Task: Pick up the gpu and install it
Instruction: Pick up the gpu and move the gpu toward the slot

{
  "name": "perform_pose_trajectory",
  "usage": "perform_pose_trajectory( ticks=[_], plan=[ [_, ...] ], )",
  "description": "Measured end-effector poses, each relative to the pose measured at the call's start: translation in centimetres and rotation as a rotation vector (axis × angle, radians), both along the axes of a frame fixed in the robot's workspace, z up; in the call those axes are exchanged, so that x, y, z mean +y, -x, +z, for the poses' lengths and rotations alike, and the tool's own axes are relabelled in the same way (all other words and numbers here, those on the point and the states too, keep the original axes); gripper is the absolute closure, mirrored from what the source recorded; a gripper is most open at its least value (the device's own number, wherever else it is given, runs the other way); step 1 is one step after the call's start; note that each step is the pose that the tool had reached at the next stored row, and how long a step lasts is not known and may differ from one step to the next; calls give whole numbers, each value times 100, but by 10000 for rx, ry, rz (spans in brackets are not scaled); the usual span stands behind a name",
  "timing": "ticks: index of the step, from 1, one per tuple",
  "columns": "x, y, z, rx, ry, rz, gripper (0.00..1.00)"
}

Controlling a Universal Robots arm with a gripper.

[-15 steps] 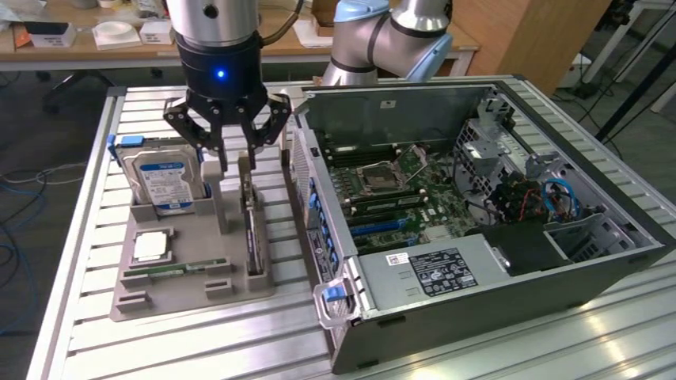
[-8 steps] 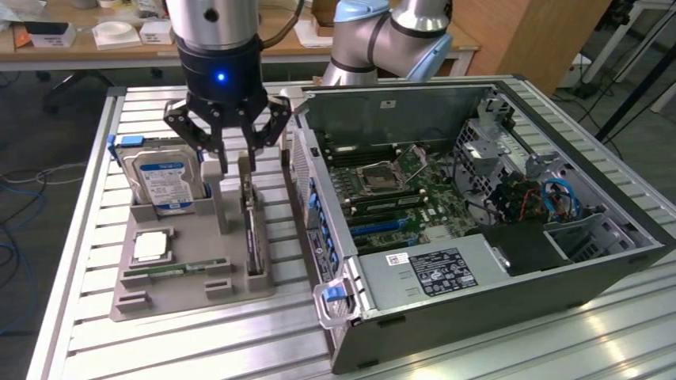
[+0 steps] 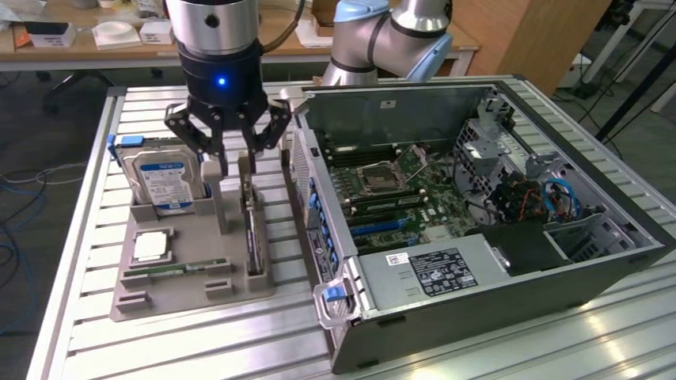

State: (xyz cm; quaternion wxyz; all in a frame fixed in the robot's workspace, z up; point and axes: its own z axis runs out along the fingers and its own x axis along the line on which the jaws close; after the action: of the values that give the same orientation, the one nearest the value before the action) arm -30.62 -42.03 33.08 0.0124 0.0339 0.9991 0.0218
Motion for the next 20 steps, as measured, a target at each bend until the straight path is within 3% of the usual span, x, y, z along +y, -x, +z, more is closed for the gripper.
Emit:
perform_pose_trajectory(
  ticks=[12,20],
  plan=[
    [-9,0,-58,2,1,1,59],
    [-59,-1,-85,1,0,0,59]
  ],
)
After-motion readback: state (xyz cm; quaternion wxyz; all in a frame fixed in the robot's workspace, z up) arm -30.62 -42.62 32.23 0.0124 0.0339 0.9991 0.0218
